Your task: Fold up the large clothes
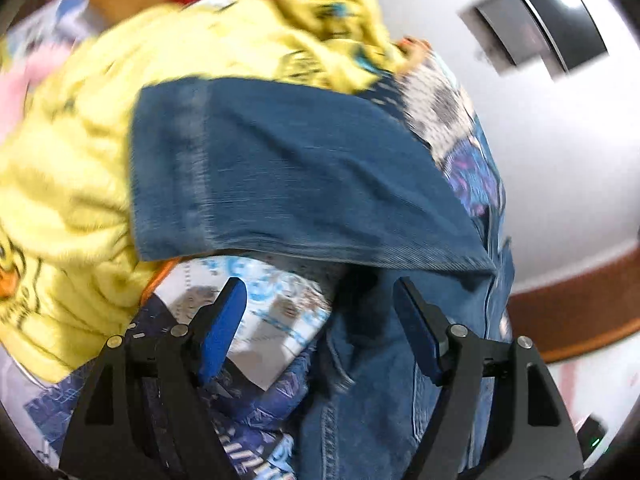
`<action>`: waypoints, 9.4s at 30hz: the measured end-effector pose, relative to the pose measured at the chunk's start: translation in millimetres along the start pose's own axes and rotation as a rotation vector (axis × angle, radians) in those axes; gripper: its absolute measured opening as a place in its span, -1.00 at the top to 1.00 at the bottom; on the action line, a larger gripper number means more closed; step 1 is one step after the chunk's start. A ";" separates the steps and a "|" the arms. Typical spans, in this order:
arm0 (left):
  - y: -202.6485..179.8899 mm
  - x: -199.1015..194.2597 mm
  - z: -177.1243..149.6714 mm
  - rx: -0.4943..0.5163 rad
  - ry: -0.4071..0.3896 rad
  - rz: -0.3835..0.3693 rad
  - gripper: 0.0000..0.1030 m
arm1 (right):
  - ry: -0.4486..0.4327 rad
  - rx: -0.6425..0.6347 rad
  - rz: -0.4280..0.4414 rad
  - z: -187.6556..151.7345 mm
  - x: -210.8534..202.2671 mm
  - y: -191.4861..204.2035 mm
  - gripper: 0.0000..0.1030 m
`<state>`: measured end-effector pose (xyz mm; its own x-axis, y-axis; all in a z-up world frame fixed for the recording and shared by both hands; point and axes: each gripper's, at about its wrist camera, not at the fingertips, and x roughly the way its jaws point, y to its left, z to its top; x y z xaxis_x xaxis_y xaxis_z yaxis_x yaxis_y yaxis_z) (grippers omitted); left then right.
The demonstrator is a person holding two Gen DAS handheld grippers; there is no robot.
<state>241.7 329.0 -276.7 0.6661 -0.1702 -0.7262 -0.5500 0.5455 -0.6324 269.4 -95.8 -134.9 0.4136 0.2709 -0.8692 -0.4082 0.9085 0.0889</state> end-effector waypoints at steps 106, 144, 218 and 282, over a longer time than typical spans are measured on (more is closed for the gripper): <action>-177.7 38.0 -107.4 0.823 0.123 0.194 -0.48 | 0.260 0.506 0.381 28.8 77.2 -152.8 0.41; -201.3 63.9 -128.3 0.900 0.171 0.299 -0.48 | 0.217 -0.020 -0.153 5.6 71.4 -159.2 0.33; -232.9 -5.6 -141.9 0.900 0.059 0.093 -0.55 | -0.116 0.354 0.365 49.7 21.0 -95.5 0.89; -329.3 76.2 -155.9 1.045 0.124 0.087 0.81 | 0.107 0.113 -0.121 -42.3 44.1 -162.0 -0.60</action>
<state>395.0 8.4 -165.9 0.5567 -0.1473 -0.8176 0.1532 0.9855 -0.0733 319.4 -244.4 -208.2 0.3626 0.1272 -0.9232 -0.2641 0.9641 0.0291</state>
